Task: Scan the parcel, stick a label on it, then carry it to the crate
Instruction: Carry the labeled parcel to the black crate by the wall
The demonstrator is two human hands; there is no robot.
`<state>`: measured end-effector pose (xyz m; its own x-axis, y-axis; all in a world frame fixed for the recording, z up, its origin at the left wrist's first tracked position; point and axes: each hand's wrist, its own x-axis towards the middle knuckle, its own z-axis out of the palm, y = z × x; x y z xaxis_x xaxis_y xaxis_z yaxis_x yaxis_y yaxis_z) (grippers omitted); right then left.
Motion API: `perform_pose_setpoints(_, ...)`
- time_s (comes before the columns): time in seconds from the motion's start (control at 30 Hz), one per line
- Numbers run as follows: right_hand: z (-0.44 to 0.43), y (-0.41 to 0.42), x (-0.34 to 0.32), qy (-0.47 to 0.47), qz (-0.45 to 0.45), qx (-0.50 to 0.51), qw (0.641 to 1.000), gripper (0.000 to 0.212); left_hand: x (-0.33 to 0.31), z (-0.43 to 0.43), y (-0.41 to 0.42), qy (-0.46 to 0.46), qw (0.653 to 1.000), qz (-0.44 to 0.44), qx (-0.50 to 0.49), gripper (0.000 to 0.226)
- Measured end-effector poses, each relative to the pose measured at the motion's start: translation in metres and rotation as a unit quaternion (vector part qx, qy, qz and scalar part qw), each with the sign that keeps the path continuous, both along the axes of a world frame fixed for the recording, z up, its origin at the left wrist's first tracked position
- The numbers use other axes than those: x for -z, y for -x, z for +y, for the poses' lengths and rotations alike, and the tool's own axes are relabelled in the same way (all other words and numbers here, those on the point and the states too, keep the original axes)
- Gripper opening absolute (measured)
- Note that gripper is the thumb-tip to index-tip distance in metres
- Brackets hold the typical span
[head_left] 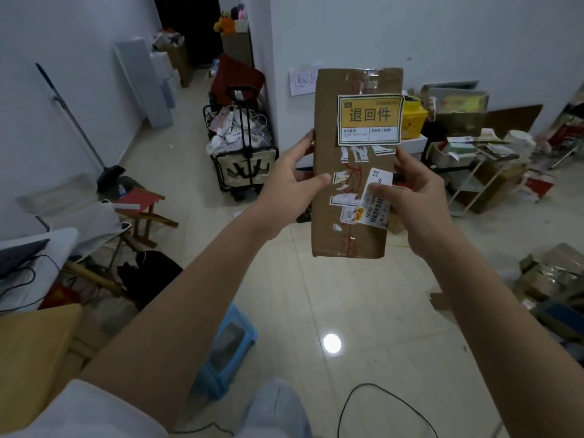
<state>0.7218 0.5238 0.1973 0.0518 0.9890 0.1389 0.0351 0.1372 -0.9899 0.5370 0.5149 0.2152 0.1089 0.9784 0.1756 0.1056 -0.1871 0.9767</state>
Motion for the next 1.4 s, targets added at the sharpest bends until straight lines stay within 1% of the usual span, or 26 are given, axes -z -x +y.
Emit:
perform_pose_setpoints(0.17,0.015,-0.005,-0.003,-0.008,0.033,0.010,0.999,0.066,-0.013,0.020,-0.009,-0.006,1.000,0.010,0.006,0.069)
perform_pose_setpoints(0.23,0.028,-0.005,-0.001,-0.007,0.033,0.017,0.999,0.067,-0.012,0.032,-0.011,-0.005,1.000,0.006,0.005,0.069)
perform_pose_setpoints(0.33,0.053,-0.003,0.004,-0.004,0.022,0.017,1.000,0.068,-0.003,0.059,-0.012,-0.006,1.000,-0.012,0.007,0.061)
perform_pose_setpoints(0.4,0.075,-0.001,0.008,0.004,0.016,0.019,1.000,0.069,0.004,0.082,-0.012,0.002,1.000,-0.019,0.002,0.061)
perform_pose_setpoints(0.53,0.132,0.010,0.014,0.017,0.011,0.018,1.000,0.068,0.017,0.141,-0.004,0.013,1.000,-0.020,-0.014,0.060)
perform_pose_setpoints(0.63,0.182,0.026,0.019,0.026,0.004,0.002,1.000,0.068,0.030,0.192,0.008,0.020,0.999,-0.030,-0.034,0.052)
perform_pose_setpoints(0.77,0.261,0.043,0.027,0.040,0.022,0.011,0.999,0.068,0.040,0.275,0.018,0.044,0.997,-0.030,-0.060,0.052)
perform_pose_setpoints(0.83,0.300,0.051,0.030,0.048,0.026,0.025,0.998,0.068,0.043,0.315,0.019,0.055,0.995,-0.022,-0.081,0.058)
perform_pose_setpoints(0.9,0.338,0.058,0.034,0.058,0.025,0.038,0.997,0.069,0.049,0.355,0.020,0.066,0.994,-0.015,-0.089,0.074)
perform_pose_setpoints(0.93,0.357,0.061,0.036,0.063,0.025,0.046,0.997,0.069,0.052,0.375,0.021,0.072,0.993,-0.016,-0.087,0.079)
perform_pose_setpoints(1.03,0.406,0.065,0.038,0.071,0.027,0.065,0.995,0.070,0.056,0.426,0.027,0.082,0.994,-0.033,-0.070,0.074)
perform_pose_setpoints(1.13,0.442,0.068,0.039,0.074,0.025,0.077,0.994,0.069,0.057,0.463,0.030,0.094,0.993,-0.045,-0.056,0.072)
perform_pose_setpoints(1.33,0.489,0.072,0.036,0.070,0.019,0.074,0.995,0.069,0.053,0.506,0.034,0.100,0.992,-0.057,-0.058,0.069)
perform_pose_setpoints(1.4,0.503,0.071,0.035,0.069,0.019,0.068,0.995,0.069,0.050,0.519,0.034,0.098,0.991,-0.069,-0.056,0.063)
